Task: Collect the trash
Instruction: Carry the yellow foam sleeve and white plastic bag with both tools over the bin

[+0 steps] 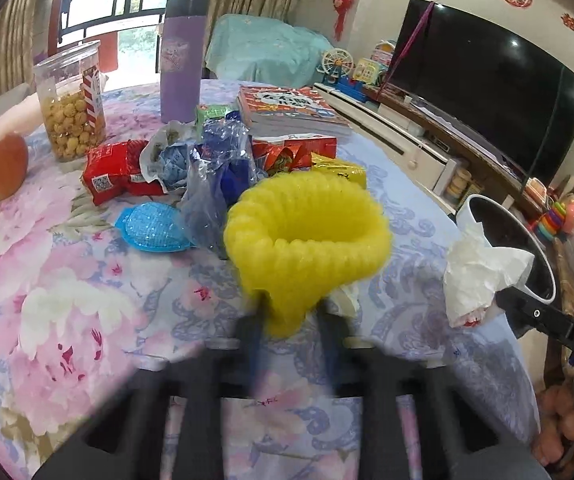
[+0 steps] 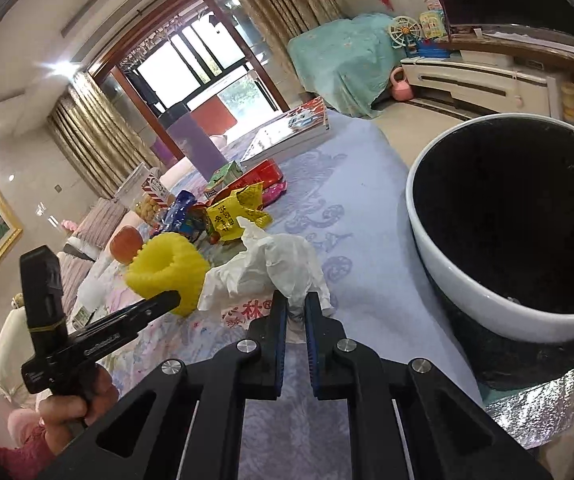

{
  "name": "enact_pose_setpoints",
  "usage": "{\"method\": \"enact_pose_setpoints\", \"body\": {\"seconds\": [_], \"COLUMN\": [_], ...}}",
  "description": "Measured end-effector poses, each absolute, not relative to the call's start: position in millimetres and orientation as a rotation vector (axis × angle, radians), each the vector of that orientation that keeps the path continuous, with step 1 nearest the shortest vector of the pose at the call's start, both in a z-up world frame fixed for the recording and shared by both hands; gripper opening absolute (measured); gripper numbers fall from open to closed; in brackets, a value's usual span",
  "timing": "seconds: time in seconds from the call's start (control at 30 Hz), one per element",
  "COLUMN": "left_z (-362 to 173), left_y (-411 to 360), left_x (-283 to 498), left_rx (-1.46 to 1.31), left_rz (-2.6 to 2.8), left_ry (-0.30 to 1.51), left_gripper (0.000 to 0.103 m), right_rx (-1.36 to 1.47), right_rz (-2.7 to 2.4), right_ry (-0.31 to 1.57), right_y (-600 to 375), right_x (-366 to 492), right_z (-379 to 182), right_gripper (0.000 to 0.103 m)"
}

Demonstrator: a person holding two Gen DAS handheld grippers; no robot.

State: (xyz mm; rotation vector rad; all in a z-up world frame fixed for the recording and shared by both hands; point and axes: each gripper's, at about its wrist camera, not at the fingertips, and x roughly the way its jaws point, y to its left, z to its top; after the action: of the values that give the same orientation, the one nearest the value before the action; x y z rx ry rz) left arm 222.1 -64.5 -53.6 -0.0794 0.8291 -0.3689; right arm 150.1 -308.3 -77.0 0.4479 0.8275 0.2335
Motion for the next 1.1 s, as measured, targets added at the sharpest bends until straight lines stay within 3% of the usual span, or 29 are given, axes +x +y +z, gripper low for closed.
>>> {"method": "enact_pose_setpoints", "body": {"seconds": [0.53, 1.1], "left_z": [-32, -24], "left_y": [-80, -160], "left_x": [187, 194], "left_rx": [-0.042, 0.047], "left_rz": [-0.481, -0.629], "left_ry": [0.762, 0.766], "left_gripper": [0.011, 0.011], "right_rx": [0.445, 0.466], "right_rz": [0.222, 0.093], "right_ry": [0.755, 0.700], "right_y": [-316, -379], "right_x": [125, 95], "right_z": [-49, -35], "right_gripper": [0.009, 0.009]}}
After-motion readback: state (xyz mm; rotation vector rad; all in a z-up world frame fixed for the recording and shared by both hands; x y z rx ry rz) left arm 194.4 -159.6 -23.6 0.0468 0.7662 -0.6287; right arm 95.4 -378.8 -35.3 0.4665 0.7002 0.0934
